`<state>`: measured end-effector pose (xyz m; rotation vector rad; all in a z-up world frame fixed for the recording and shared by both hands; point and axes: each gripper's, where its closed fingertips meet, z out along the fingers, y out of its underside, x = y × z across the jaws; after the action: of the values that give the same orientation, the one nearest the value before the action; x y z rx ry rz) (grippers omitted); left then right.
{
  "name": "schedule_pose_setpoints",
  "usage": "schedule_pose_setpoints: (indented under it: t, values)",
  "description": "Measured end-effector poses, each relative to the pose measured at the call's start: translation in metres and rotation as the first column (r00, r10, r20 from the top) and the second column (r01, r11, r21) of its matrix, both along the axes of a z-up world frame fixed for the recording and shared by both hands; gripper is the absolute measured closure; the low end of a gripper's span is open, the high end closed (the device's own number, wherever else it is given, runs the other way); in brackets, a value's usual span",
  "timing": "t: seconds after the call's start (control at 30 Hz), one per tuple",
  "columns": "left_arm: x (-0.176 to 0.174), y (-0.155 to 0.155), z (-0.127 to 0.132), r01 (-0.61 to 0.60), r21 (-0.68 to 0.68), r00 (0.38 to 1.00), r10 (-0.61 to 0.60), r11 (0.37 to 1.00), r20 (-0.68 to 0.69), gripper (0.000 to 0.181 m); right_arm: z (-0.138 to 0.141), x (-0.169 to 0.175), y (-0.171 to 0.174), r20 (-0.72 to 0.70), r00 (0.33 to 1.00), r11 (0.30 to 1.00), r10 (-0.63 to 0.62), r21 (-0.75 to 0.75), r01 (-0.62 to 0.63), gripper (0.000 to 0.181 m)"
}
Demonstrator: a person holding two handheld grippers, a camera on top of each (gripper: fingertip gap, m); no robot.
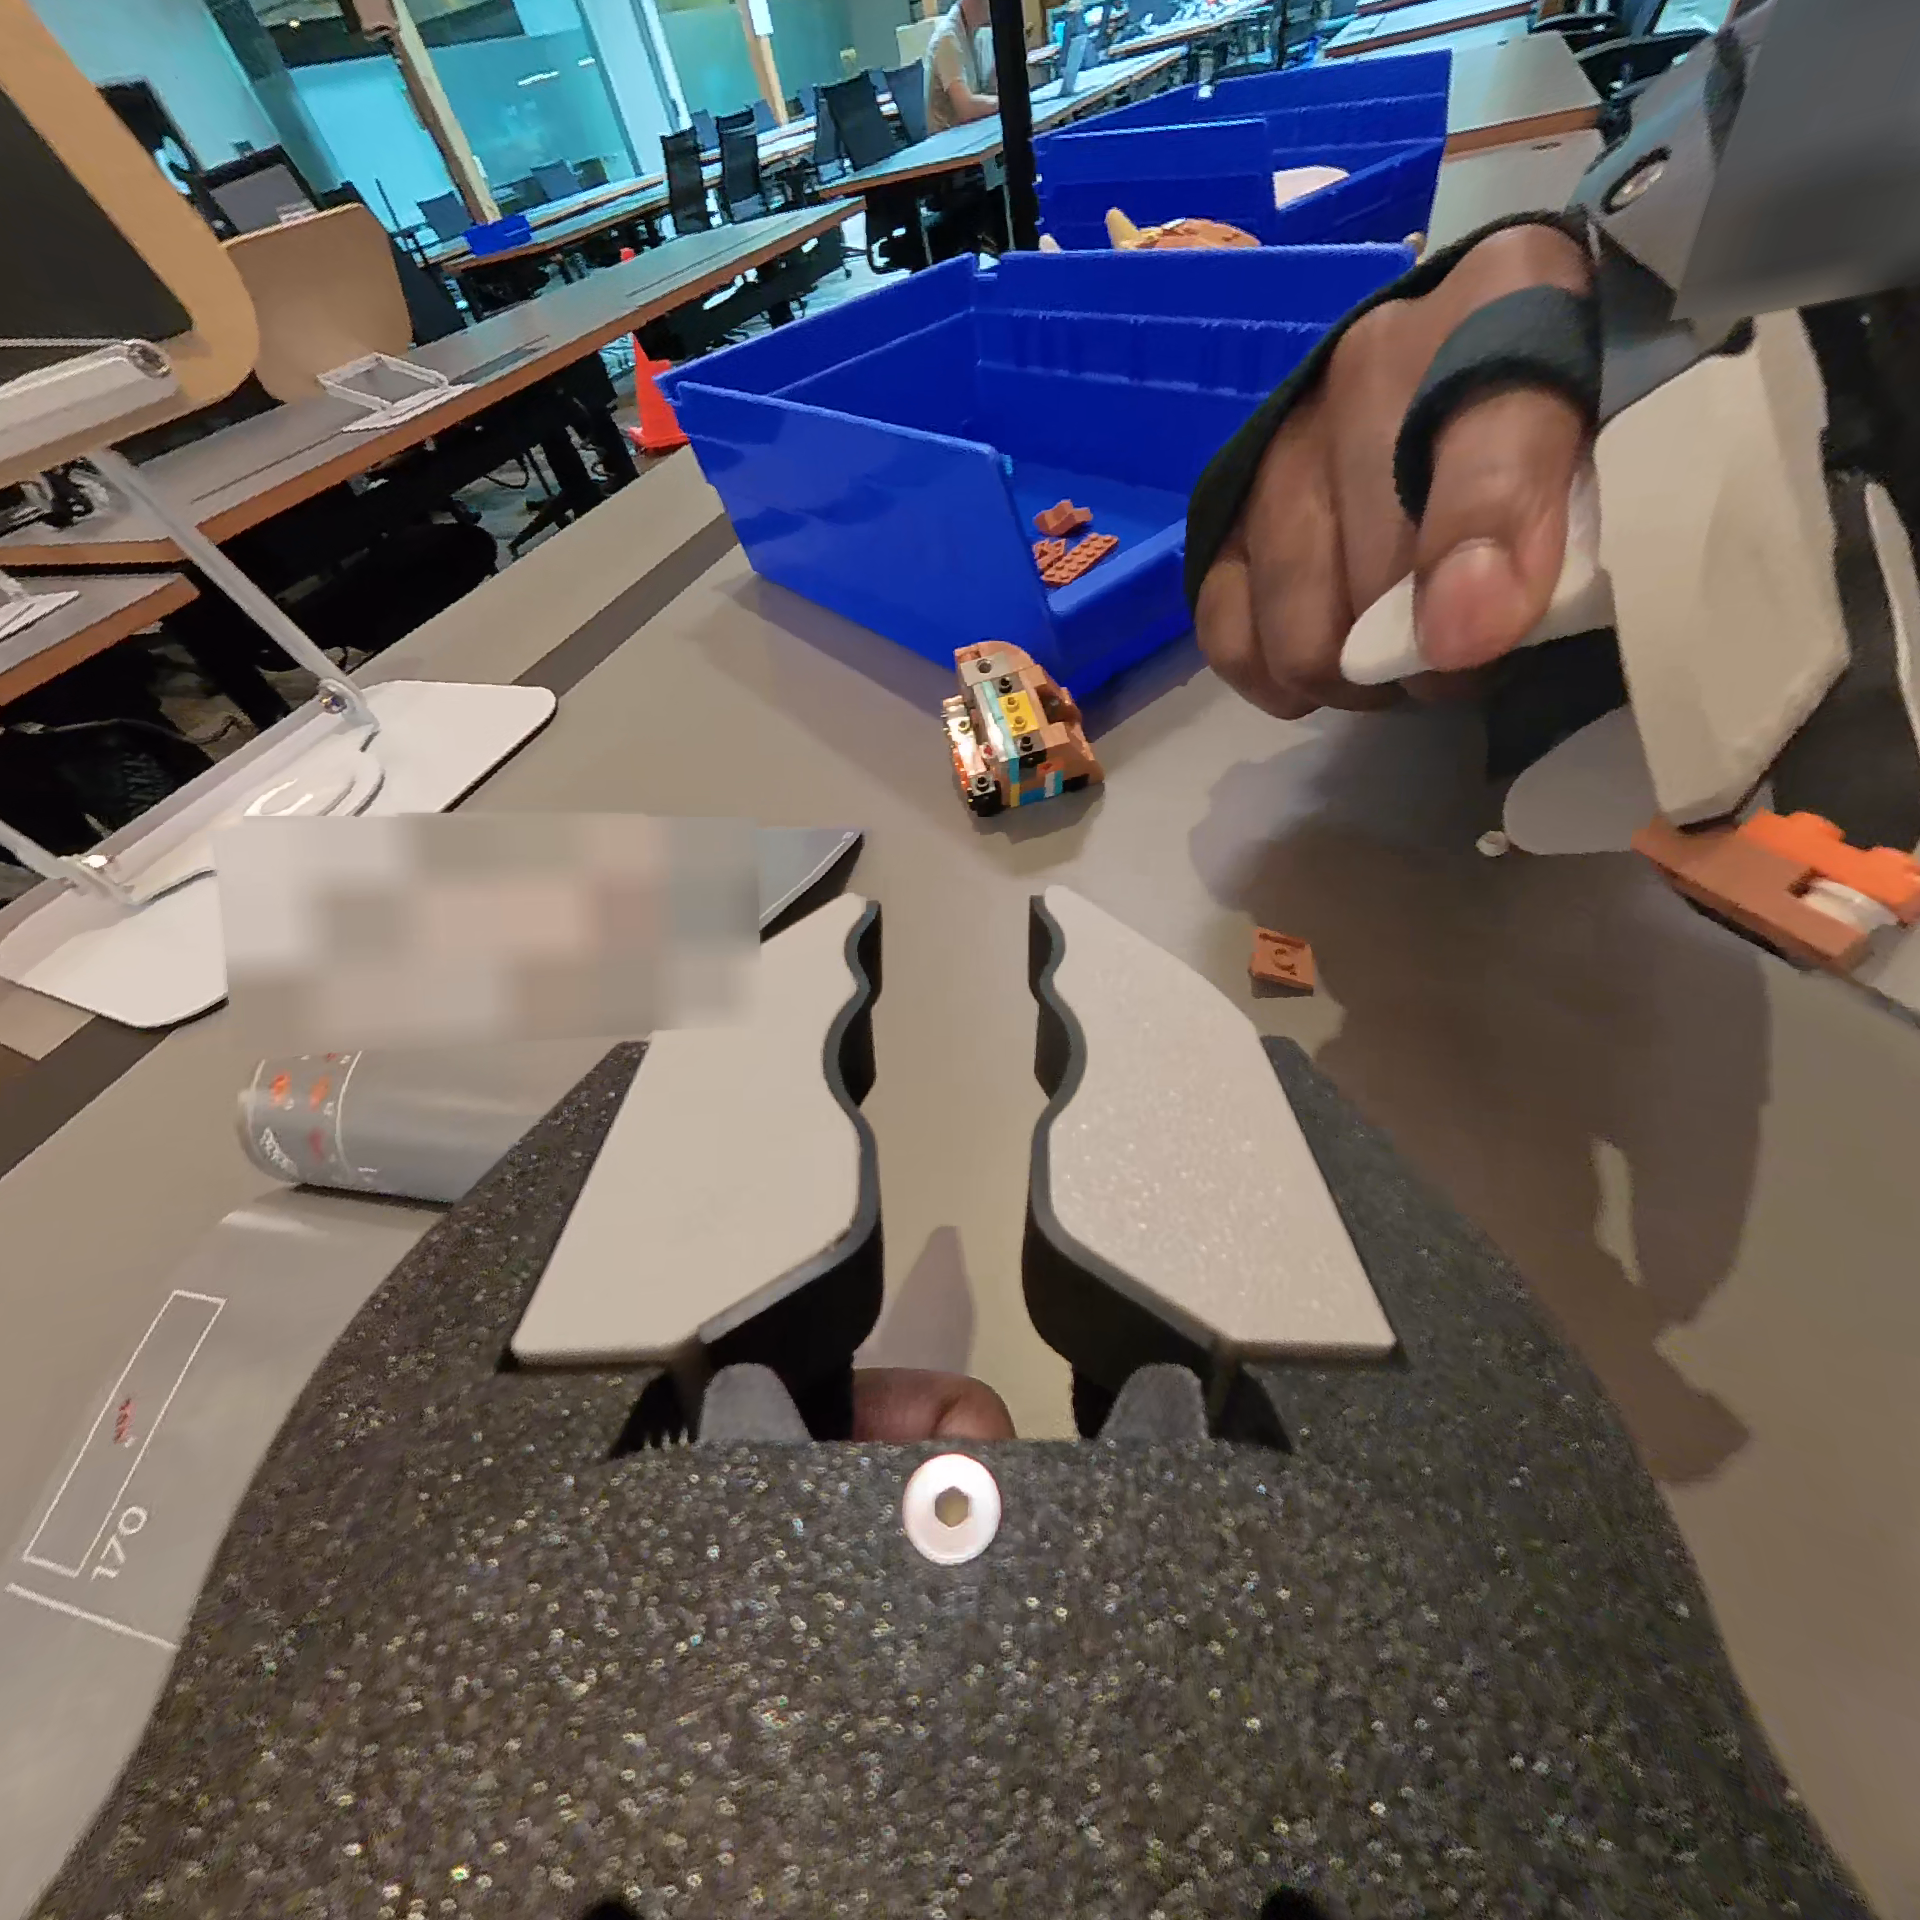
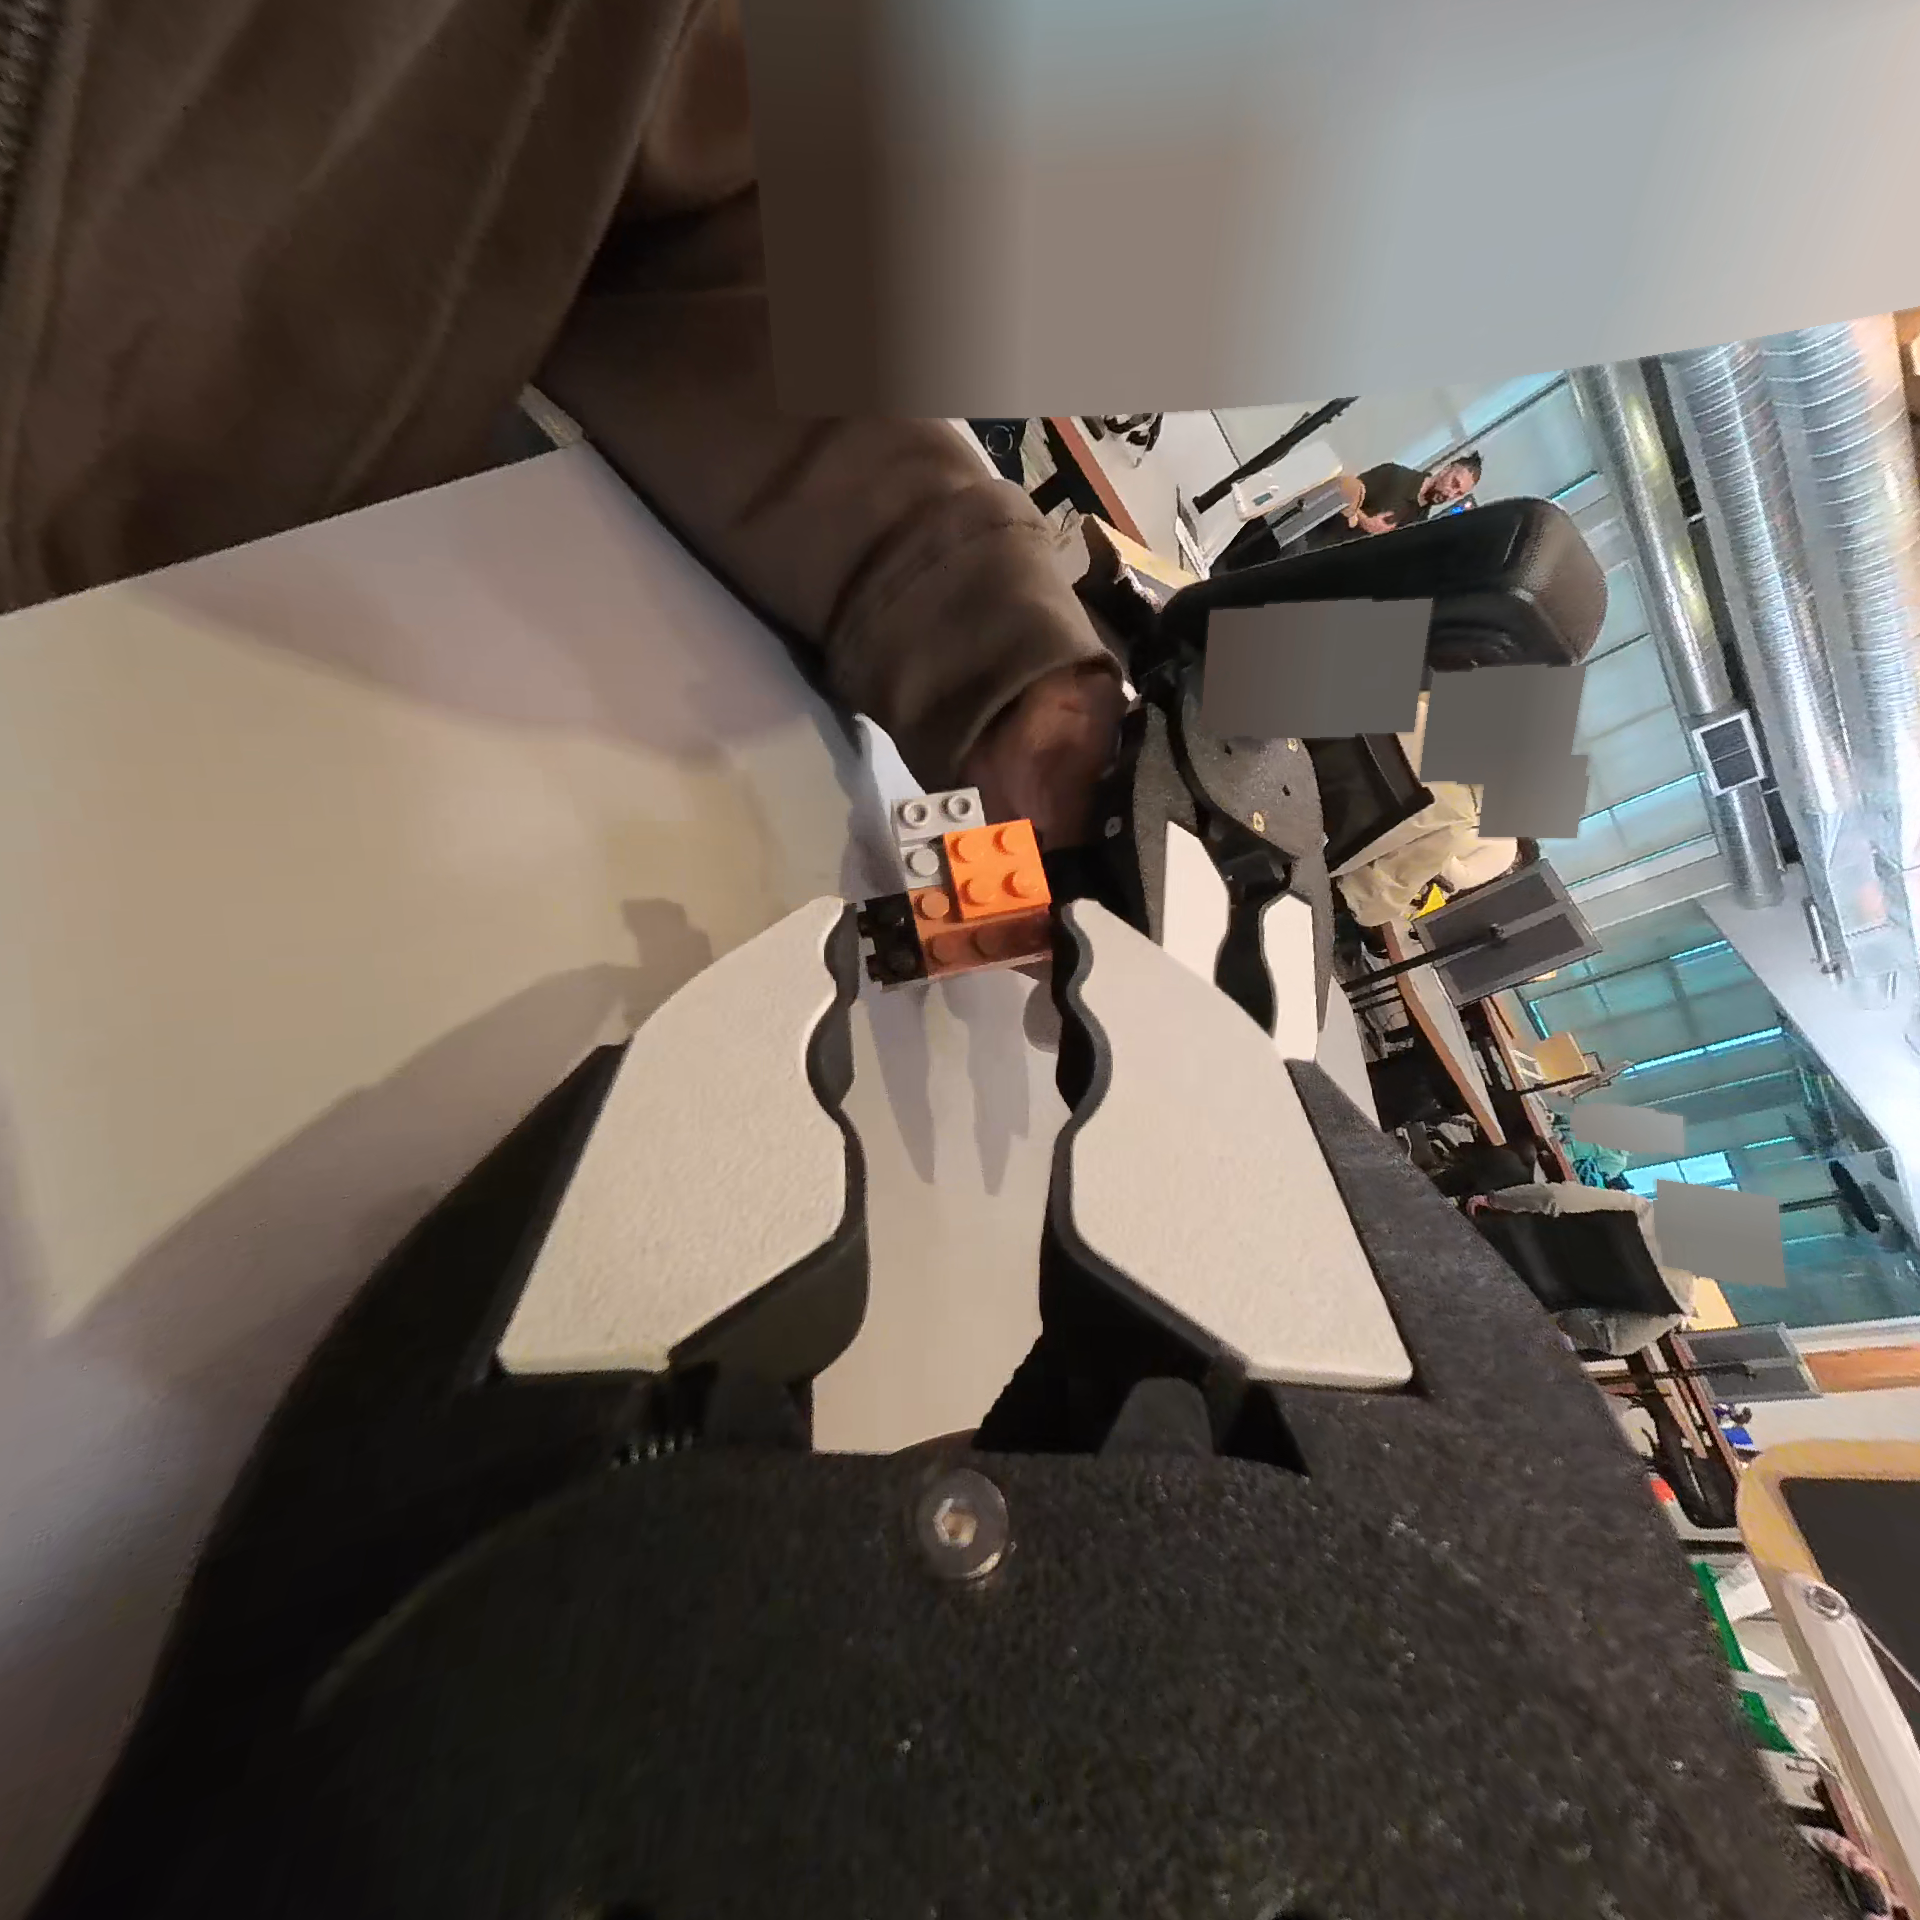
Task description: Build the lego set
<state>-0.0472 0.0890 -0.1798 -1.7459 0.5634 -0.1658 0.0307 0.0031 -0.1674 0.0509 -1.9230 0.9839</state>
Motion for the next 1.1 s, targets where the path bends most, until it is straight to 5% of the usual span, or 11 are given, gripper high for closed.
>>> schedule_pose_setpoints:
  t: [0.5,0.8,1.1]
  values:
    - [0.05,-0.042,0.006,0.398,-0.044,0.905,-0.385,0.916,0.182,0.154,0.023,0.006,0.004,-0.003,0.999,0.983,0.044,-0.177,-0.044,0.146]
    - [0.06,-0.057,0.038,0.479,0.112,0.831,-0.491,0.871,0.261,0.154,0.045,0.011,0.007,0.093,0.984,0.887,0.153,-0.452,-0.096,0.146]
    - [0.066,-0.067,0.065,0.479,0.249,0.805,-0.534,0.842,0.258,0.155,0.04,0.008,0.009,0.143,0.974,0.867,0.177,-0.49,-0.086,0.146]
